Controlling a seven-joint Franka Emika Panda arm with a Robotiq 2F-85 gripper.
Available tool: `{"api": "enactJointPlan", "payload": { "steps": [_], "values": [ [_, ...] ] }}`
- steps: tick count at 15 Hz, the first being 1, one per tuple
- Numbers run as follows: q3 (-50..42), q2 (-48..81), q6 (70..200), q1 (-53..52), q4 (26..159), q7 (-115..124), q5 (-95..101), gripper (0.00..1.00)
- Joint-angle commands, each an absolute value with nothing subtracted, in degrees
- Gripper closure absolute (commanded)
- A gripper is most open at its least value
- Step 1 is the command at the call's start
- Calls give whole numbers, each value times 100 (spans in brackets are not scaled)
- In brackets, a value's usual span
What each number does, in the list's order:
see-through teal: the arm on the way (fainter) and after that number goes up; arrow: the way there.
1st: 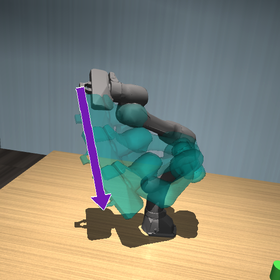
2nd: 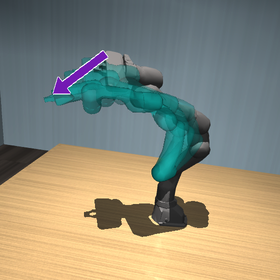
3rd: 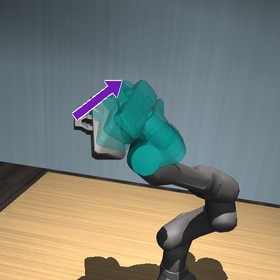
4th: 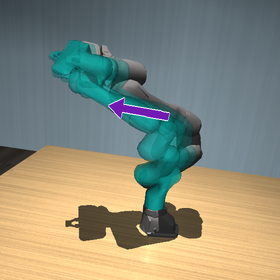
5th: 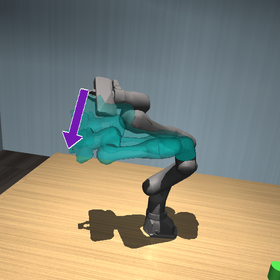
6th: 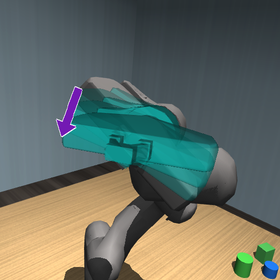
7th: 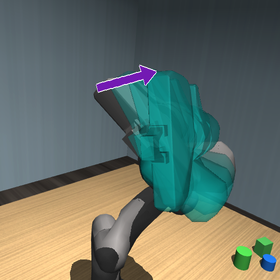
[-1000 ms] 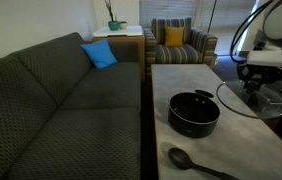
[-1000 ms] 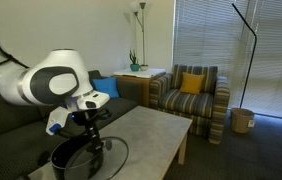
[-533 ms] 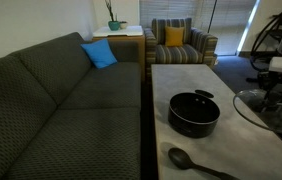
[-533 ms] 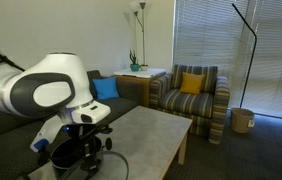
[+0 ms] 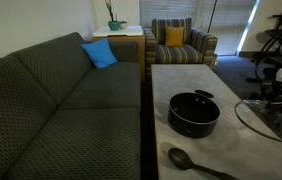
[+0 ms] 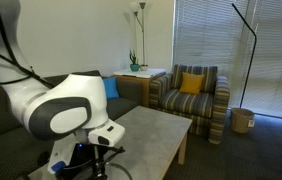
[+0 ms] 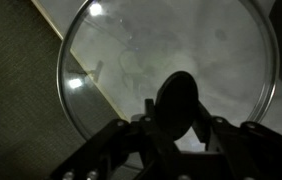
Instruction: Put the lid on the table
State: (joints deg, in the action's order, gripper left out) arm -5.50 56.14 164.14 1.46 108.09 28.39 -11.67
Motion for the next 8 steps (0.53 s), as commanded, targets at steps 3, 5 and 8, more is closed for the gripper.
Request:
{"api": "enactJointPlan", "payload": {
  "steps": [3, 5, 8],
  "values": [
    [-404, 6113, 16088, 161, 9859, 2403, -1267, 86],
    [-420, 6350, 15826, 57, 9455, 2418, -1228, 86],
    [-504, 6721, 15268, -98, 8823, 2528, -1178, 86]
  ]
}}
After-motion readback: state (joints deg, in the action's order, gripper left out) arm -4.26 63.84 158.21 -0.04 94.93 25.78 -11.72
